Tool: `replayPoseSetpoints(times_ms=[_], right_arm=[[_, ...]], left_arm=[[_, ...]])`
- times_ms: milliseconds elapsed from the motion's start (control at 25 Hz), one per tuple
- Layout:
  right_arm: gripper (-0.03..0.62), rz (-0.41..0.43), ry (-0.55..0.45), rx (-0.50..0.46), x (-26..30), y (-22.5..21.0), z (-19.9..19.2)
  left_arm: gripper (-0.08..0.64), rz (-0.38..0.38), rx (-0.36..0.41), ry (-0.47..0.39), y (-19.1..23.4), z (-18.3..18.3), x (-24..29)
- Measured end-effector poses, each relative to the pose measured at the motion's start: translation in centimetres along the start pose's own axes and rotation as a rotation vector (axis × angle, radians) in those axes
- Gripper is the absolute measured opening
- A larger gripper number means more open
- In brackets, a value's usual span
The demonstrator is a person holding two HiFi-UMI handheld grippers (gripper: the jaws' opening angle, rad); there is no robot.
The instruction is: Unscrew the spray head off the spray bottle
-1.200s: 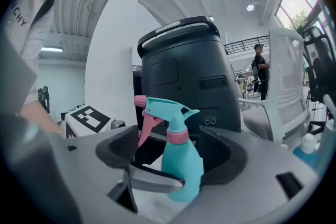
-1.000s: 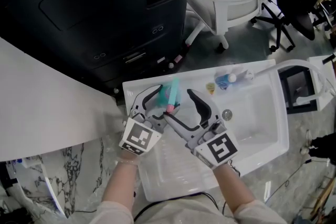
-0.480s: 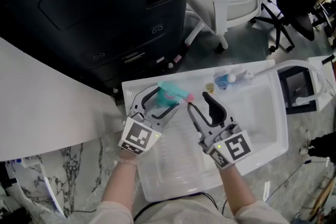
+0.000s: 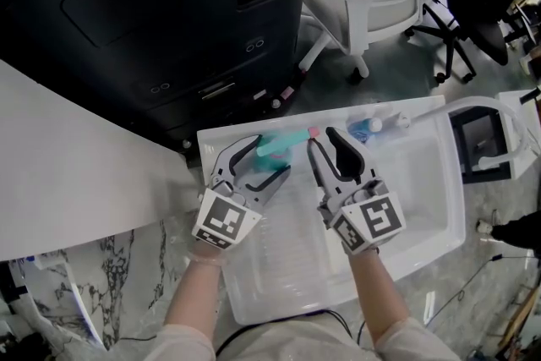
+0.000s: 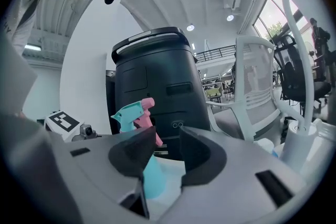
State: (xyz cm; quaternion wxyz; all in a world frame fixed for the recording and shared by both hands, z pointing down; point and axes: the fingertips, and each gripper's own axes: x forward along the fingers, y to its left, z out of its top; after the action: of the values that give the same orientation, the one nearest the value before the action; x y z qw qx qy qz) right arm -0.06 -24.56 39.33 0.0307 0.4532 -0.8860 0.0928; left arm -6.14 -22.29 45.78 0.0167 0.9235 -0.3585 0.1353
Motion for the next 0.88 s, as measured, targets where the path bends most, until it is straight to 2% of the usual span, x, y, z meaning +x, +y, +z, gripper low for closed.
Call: replayPoseSetpoints(times_ms=[80,200,320,400,480,640,760,880], right_arm=[[0.150,0.006,-0.029,-0.002,-0.5,0.4,0.6],[0.155,0.067,-0.065,0.000,-1.5,2.2,1.1],[0.165,0.150,-0.058,-0.012,-1.6,5.1,0.7],[0.199,0.176,-0.050,-0.048,-1.0,6.7,0.5],[0.247,0.157,-0.037,-0.061,-0.1,7.3,0.3],[0.249,0.076,0.017,-0.008,1.4,7.0,-0.2],[0.249,0.059,0.049,0.021,2.0,7.1,-0.5],[0.235,0.046,0.068,0.009,2.5,6.9,-0.6]], left_arm=[[0.310,0.002,-0.001,0.000,0.0,0.0,0.0],[0.310,0.003,-0.003,0.001,0.0,0.0,-0.1],[0.310,0.004,-0.004,0.002,0.0,0.0,-0.1],[0.310,0.005,-0.004,0.001,0.0,0.0,-0.1],[0.310,0.007,-0.004,0.001,0.0,0.0,-0.1],[0.310,0.014,-0.006,0.000,0.0,0.0,0.1],[0.310,0.016,-0.010,-0.002,0.0,0.0,0.1],[0.310,0.016,-0.009,-0.003,0.0,0.0,0.1]])
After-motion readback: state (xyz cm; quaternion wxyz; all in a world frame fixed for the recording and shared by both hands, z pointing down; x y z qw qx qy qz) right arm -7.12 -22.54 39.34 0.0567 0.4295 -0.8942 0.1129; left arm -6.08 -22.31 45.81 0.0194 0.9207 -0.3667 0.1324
